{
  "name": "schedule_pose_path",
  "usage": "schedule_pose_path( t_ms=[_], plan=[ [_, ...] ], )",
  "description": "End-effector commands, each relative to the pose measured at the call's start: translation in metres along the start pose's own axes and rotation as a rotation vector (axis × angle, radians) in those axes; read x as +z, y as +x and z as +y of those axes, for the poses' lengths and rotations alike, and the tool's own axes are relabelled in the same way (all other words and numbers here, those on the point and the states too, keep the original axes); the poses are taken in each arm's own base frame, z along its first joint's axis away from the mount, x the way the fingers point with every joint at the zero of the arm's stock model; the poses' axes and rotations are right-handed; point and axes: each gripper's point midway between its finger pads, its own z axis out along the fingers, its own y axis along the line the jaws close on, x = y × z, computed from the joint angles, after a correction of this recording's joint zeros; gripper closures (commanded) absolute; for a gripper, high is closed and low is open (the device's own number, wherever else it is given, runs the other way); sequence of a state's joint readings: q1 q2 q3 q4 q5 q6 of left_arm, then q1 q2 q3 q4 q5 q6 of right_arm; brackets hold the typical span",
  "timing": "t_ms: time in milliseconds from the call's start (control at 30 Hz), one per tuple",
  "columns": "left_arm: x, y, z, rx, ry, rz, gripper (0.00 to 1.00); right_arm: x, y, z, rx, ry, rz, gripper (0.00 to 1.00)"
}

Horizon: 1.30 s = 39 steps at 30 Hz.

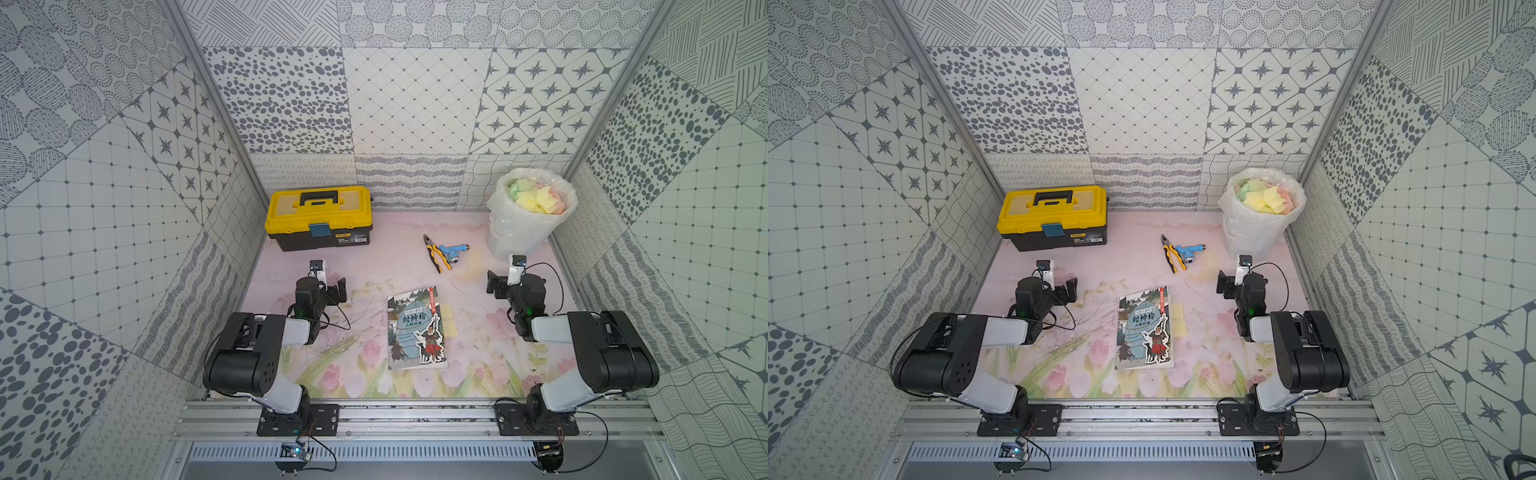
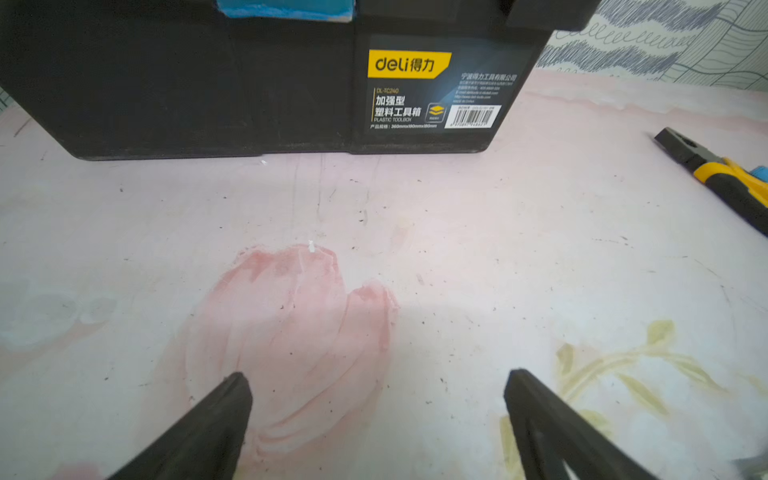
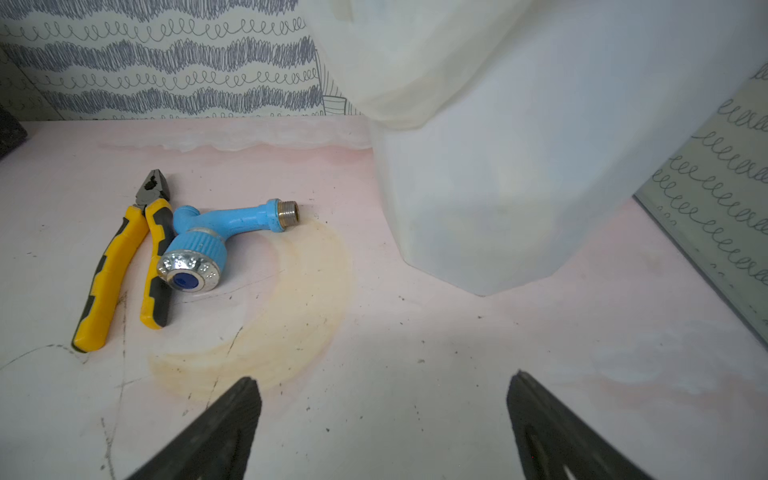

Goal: Peel off the used sticky note
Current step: Open the book at the center of the board.

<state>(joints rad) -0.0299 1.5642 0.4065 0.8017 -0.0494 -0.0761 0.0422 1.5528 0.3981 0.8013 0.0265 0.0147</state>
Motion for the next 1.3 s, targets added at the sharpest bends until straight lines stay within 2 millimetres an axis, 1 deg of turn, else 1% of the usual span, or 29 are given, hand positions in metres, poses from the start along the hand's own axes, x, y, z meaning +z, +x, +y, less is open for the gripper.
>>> schedule_pose_path(
  t_ms=[0,533,567,600,667,700,767,833,900,933,967,1000,1033,1067,1100,1133,1167,1233,1267],
  plan=[
    [0.001,-0.010,-0.004,0.012,0.023,-0.035,0.01,0.002,-0.014,0.001,0.004,-0.006,-0.043,0.03],
    [0.001,-0.010,-0.003,0.012,0.022,-0.036,0.00,0.002,-0.014,0.000,0.006,-0.005,-0.044,0.03],
    [0.002,-0.015,-0.004,0.018,0.021,-0.043,0.01,0.001,-0.016,-0.001,0.006,0.005,-0.050,0.03],
    [0.002,-0.016,-0.003,0.016,0.016,-0.027,0.01,0.000,-0.020,-0.001,0.002,0.017,-0.053,0.03],
    [-0.002,-0.028,-0.001,0.015,-0.021,-0.017,0.01,-0.004,-0.031,0.000,-0.013,0.042,-0.041,0.03],
    [-0.004,-0.031,0.000,0.014,-0.042,0.000,0.01,-0.005,-0.031,0.000,-0.004,0.056,0.011,0.03],
    [-0.010,-0.041,0.001,0.009,-0.077,0.018,0.01,-0.003,-0.043,-0.007,0.068,0.106,0.105,0.03],
    [-0.020,-0.049,0.001,-0.005,-0.114,0.011,0.01,-0.002,-0.052,-0.006,0.128,0.116,0.184,0.03],
    [-0.032,-0.059,0.001,-0.080,-0.134,-0.015,0.01,-0.004,-0.058,0.005,0.196,0.064,0.234,0.03],
    [-0.038,-0.066,0.001,-0.154,-0.139,-0.030,0.01,-0.005,-0.063,0.012,0.227,0.027,0.244,0.03],
    [-0.045,-0.069,0.004,-0.234,-0.155,-0.023,0.01,-0.008,-0.067,0.020,0.265,-0.019,0.258,0.03],
    [-0.050,-0.073,0.005,-0.319,-0.164,-0.015,0.01,-0.011,-0.073,0.034,0.317,-0.106,0.260,0.03],
    [-0.054,-0.069,0.006,-0.415,-0.175,0.015,0.00,-0.017,-0.081,0.041,0.385,-0.164,0.241,0.03],
    [-0.059,-0.064,0.008,-0.516,-0.193,0.050,0.01,-0.023,-0.087,0.043,0.472,-0.189,0.215,0.03],
    [-0.064,-0.058,0.010,-0.634,-0.217,0.090,0.01,-0.029,-0.082,0.041,0.581,-0.185,0.235,0.03],
    [-0.067,-0.049,0.006,-0.717,-0.196,0.158,0.00,-0.035,-0.078,0.034,0.686,-0.155,0.247,0.03],
    [-0.067,-0.050,-0.005,-0.750,-0.124,0.192,0.00,-0.039,-0.074,0.034,0.752,-0.184,0.255,0.03],
    [-0.070,-0.051,-0.021,-0.793,-0.038,0.236,0.00,-0.044,-0.078,0.035,0.824,-0.289,0.234,0.03],
    [-0.072,-0.052,-0.029,-0.813,0.007,0.248,0.00,-0.046,-0.077,0.036,0.829,-0.304,0.239,0.04]
  ],
)
